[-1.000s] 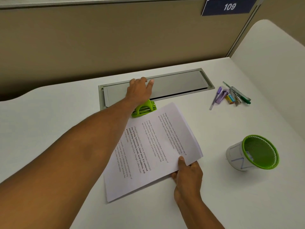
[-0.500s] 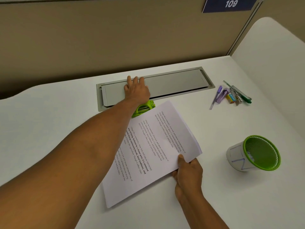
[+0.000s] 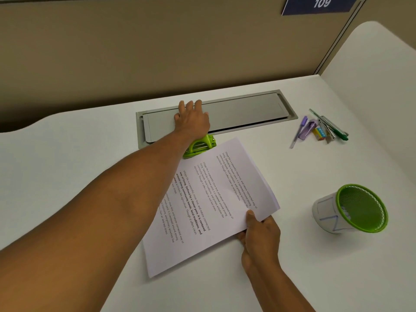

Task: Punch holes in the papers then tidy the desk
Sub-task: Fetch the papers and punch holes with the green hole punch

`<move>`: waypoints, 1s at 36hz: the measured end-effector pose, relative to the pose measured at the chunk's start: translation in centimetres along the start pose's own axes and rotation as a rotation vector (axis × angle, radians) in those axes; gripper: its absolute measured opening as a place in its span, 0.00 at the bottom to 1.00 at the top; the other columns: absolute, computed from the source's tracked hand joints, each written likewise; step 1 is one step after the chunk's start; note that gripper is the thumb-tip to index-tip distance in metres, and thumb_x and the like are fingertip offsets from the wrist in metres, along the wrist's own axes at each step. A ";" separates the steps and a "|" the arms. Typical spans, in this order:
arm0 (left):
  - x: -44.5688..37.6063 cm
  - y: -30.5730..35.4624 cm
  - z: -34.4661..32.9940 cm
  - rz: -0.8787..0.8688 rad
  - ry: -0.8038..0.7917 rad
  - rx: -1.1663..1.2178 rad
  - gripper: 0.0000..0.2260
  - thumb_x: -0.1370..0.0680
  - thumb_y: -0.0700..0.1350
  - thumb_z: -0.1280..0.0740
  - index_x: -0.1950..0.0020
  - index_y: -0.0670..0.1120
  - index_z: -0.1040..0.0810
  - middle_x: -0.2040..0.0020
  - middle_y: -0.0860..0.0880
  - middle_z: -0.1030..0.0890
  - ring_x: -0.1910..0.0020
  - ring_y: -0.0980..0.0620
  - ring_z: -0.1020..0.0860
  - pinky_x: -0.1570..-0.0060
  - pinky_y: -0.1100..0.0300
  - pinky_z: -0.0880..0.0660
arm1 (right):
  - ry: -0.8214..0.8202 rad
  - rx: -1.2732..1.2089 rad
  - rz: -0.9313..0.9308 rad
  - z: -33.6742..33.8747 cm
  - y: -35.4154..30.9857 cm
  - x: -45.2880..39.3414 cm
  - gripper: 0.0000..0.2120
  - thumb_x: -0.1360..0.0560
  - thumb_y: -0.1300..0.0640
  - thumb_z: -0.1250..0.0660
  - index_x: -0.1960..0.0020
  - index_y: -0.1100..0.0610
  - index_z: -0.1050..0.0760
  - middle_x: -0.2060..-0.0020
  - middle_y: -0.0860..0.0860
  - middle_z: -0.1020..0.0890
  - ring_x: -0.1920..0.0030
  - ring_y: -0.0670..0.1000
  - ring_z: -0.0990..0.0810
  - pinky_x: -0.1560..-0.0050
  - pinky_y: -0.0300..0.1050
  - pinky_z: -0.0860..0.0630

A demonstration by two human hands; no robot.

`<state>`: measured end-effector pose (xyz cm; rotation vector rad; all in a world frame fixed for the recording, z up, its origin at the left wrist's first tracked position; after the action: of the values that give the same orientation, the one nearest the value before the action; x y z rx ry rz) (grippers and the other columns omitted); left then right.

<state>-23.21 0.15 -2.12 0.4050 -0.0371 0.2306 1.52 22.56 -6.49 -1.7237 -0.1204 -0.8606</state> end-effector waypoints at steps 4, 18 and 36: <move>0.5 0.3 0.4 -0.029 0.045 0.041 0.25 0.17 0.55 0.48 0.23 0.46 0.42 0.23 0.43 0.38 0.22 0.41 0.49 0.28 0.42 0.42 | 0.013 -0.005 -0.008 0.0 0.2 0.0 0.10 0.20 0.63 0.35 0.43 0.50 0.24 0.48 0.48 0.17 0.48 0.54 0.18 0.48 0.55 0.18; 8.5 -6.5 5.0 -0.043 0.454 0.351 0.11 0.18 0.50 0.43 0.47 0.45 0.24 0.47 0.47 0.23 0.46 0.49 0.28 0.50 0.57 0.30 | 0.022 -0.003 -0.024 0.3 0.3 0.6 0.12 0.20 0.62 0.35 0.41 0.49 0.27 0.51 0.47 0.19 0.51 0.52 0.18 0.58 0.48 0.18; 18.7 -7.3 4.2 -0.024 -0.450 0.230 0.19 0.18 0.55 0.42 0.42 0.43 0.21 0.42 0.44 0.20 0.43 0.46 0.23 0.41 0.50 0.28 | -0.122 -0.039 -0.085 2.0 -0.9 6.1 0.14 0.21 0.66 0.35 0.41 0.51 0.28 0.50 0.51 0.19 0.51 0.55 0.18 0.66 0.46 0.18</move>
<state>-3.25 -4.02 0.44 0.6803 -0.4502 0.1161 6.45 22.49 -2.33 -1.8181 -0.2622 -0.8240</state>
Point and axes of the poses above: each hand's wrist, its own x-axis away from the middle knuckle, its own z-axis out of the back of the hand, y = z × x, the point moved 5 cm from there along -x, towards the middle knuckle
